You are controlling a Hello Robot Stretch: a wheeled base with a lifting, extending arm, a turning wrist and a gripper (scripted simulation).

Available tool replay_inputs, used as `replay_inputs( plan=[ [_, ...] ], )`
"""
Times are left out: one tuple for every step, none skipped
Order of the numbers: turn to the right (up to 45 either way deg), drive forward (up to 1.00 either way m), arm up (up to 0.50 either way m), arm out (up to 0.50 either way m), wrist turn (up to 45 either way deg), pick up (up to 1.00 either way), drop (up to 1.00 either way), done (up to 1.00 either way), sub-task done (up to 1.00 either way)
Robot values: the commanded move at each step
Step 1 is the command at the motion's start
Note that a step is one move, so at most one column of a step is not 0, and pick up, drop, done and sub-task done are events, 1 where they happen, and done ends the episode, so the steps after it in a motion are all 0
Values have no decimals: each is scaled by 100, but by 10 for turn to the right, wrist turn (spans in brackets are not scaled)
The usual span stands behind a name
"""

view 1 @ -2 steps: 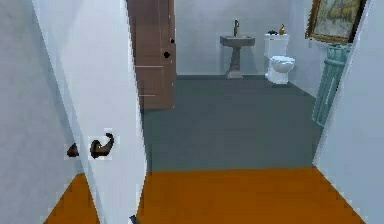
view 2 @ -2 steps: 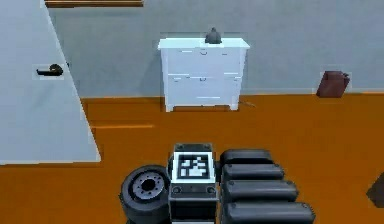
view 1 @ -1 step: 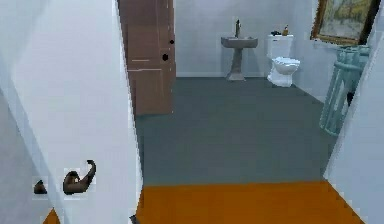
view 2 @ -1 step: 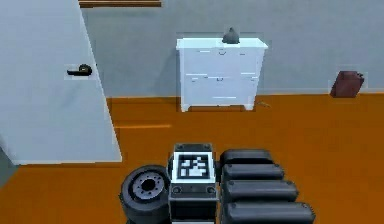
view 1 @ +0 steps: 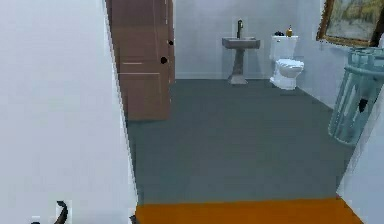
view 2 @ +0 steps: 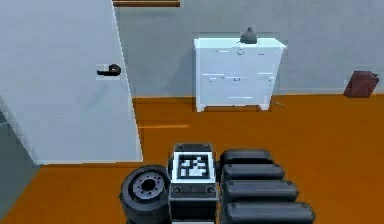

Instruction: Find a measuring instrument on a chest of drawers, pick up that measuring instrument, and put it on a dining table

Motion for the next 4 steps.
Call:
replay_inputs(
  plan=[
    [450,0,0,0,0,0,0,0,0],
    [60,0,0,0,0,0,0,0,0],
    [0,30,0,0,0,0,0,0,0],
    [-450,0,0,0,0,0,0,0,0]
  ],
)
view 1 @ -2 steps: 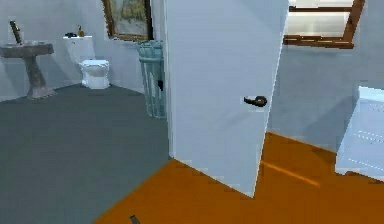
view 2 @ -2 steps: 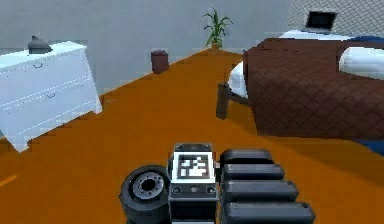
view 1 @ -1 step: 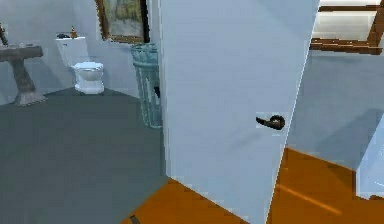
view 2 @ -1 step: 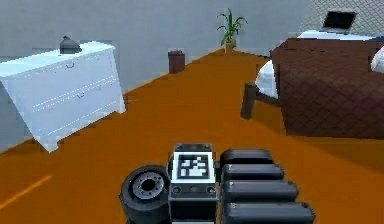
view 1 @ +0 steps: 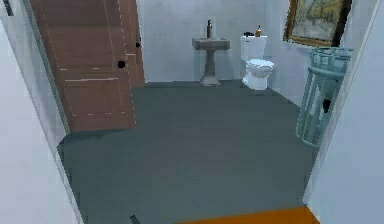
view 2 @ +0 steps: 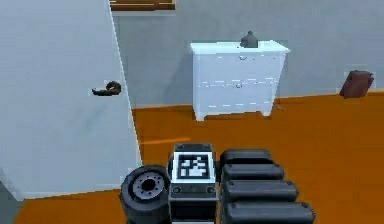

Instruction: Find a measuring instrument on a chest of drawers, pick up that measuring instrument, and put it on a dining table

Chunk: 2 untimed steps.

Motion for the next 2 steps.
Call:
replay_inputs(
  plan=[
    [-30,0,0,0,0,0,0,0,0],
    [0,100,0,0,0,0,0,0,0]
  ],
)
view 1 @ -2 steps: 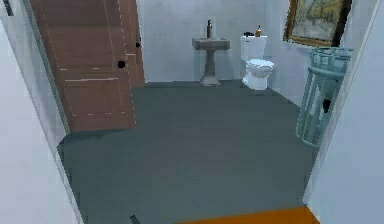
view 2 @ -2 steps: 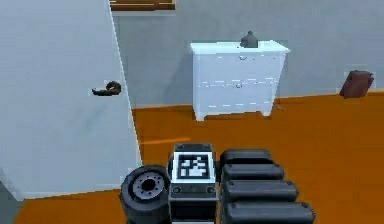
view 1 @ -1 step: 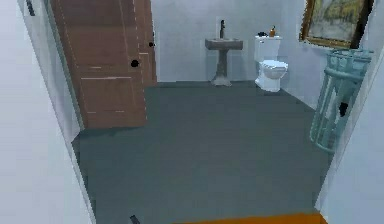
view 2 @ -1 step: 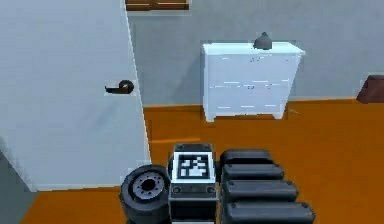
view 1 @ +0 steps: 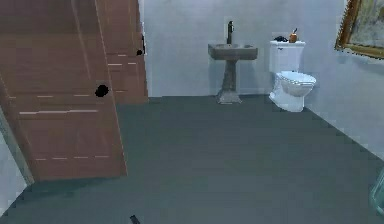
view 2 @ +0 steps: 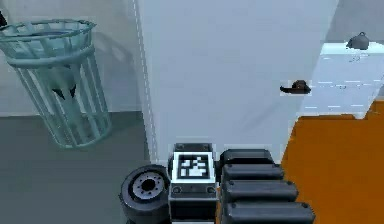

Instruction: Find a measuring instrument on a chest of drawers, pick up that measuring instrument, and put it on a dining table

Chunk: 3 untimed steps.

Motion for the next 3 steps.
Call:
replay_inputs(
  plan=[
    [0,100,0,0,0,0,0,0,0],
    [0,35,0,0,0,0,0,0,0],
    [0,50,0,0,0,0,0,0,0]
  ],
)
